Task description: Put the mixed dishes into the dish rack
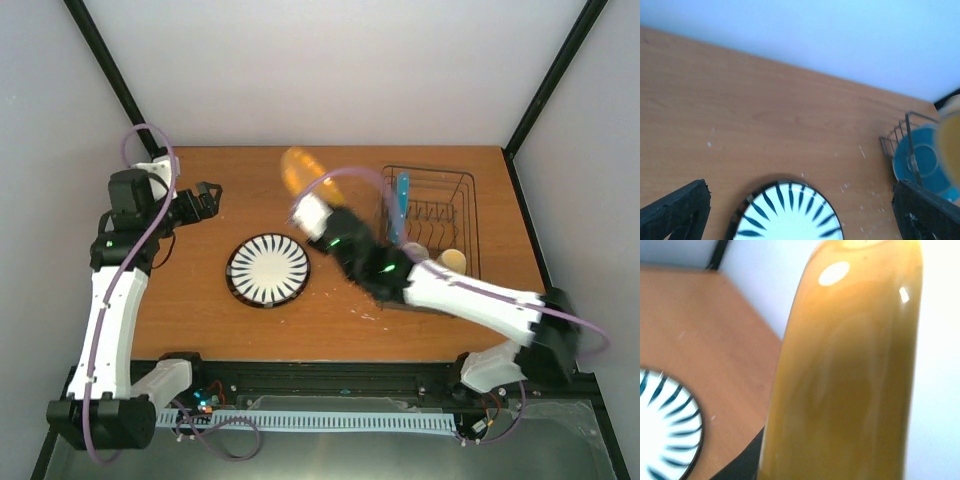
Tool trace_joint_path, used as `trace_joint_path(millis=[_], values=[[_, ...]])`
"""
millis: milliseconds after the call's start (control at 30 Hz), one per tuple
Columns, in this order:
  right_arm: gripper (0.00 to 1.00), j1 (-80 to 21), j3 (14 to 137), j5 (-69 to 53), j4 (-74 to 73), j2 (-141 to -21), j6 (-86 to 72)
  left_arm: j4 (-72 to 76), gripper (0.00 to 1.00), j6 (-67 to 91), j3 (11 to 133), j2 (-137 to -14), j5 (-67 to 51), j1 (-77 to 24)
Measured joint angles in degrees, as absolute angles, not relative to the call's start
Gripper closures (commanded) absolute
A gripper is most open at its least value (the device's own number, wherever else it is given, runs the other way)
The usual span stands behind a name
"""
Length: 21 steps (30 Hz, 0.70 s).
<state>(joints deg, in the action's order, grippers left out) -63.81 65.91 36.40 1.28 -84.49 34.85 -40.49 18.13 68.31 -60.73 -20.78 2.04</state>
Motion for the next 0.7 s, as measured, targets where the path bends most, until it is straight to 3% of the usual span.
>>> trace_joint_path(millis=[200,367,500,700], values=[[0.97,-37.2,67.2,26.1,-8.9,-62.0,4.6,-33.8,0.00,18.8,64.7,-57.8,-15.7,2.3],[0.97,-19.1,68.3,22.0,-19.0,-51.9,-10.3,-32.4,0.00,19.1,63.2,-62.2,-15.6,2.3],[0.97,-10.9,66.2,9.5,-23.5,-52.9,-17.2,-32.1,0.00,19.4,61.9,-63.5,-16.1,2.3],[0.97,-3.7,59.9,-7.2,-27.9,-64.7,-22.1,-31.3,0.00,19.3,61.8,-63.5,-15.8,2.3]])
